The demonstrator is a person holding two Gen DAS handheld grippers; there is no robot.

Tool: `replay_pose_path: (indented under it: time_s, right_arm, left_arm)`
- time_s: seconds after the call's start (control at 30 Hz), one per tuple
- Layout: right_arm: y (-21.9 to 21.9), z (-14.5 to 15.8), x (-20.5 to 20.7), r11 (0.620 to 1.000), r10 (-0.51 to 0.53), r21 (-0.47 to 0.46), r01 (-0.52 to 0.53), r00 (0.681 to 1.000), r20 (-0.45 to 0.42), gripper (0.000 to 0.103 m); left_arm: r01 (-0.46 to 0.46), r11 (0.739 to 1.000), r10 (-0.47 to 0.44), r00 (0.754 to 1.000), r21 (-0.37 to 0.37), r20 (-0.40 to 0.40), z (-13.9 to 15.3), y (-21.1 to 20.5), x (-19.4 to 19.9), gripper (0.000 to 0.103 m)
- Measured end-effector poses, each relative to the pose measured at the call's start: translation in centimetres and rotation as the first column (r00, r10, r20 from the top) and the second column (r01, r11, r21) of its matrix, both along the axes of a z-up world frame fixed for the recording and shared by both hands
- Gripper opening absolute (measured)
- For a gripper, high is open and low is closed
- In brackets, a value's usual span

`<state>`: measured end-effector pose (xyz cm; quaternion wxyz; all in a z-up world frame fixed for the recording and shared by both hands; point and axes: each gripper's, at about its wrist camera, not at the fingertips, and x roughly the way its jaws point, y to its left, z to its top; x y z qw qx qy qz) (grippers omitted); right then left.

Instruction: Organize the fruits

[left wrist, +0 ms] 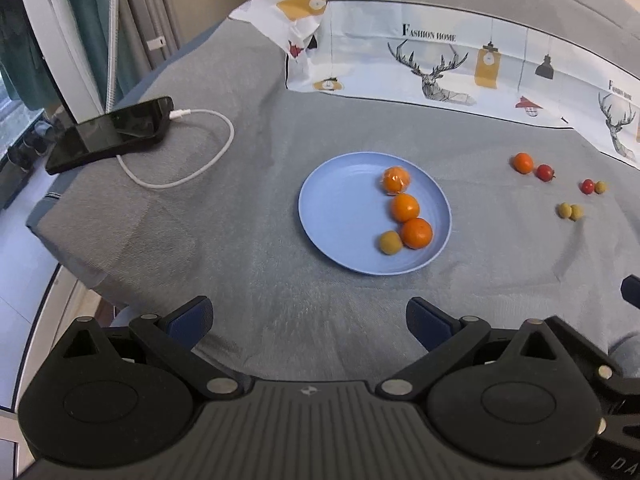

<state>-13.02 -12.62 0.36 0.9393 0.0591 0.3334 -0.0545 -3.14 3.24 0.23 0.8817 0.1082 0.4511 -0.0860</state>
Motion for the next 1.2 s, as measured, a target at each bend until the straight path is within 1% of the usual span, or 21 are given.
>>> replay_pose_path:
  time_s: [0.17,0.47,0.77,1.2]
  right_arm:
    - [0.2,1.0,-1.7,1.000,-0.005,-0.006,0.005,0.999,0.047,0.100]
    - [1.1,2.2,-3.0,1.000,0.013,-0.026,-0.010,0.995,0.096,0.101]
    - [1.4,2.4,-3.4,0.999,0.017,-0.040,-0.013,0.995,0.103,0.101]
    - [1.6,2.3,-3.1,0.999,0.026,-0.043,-0.022,0.996,0.091,0.102]
  left_arm:
    - [0.023,1.000,-0.023,0.999,0.010,0.039,0.9,-0.3,-2.0,0.103]
    - [0.023,1.000,-0.023,0.997,-0.001,0.072,2.1,0.3,-3.2,0.103]
    - [0.031,0.999,-0.030,0.996,-0.009,0.081,2.3,0.7,-3.4,0.103]
    - [0.030,1.000,-0.029,0.997,-0.007,0.071,2.1,0.7,-3.2,0.103]
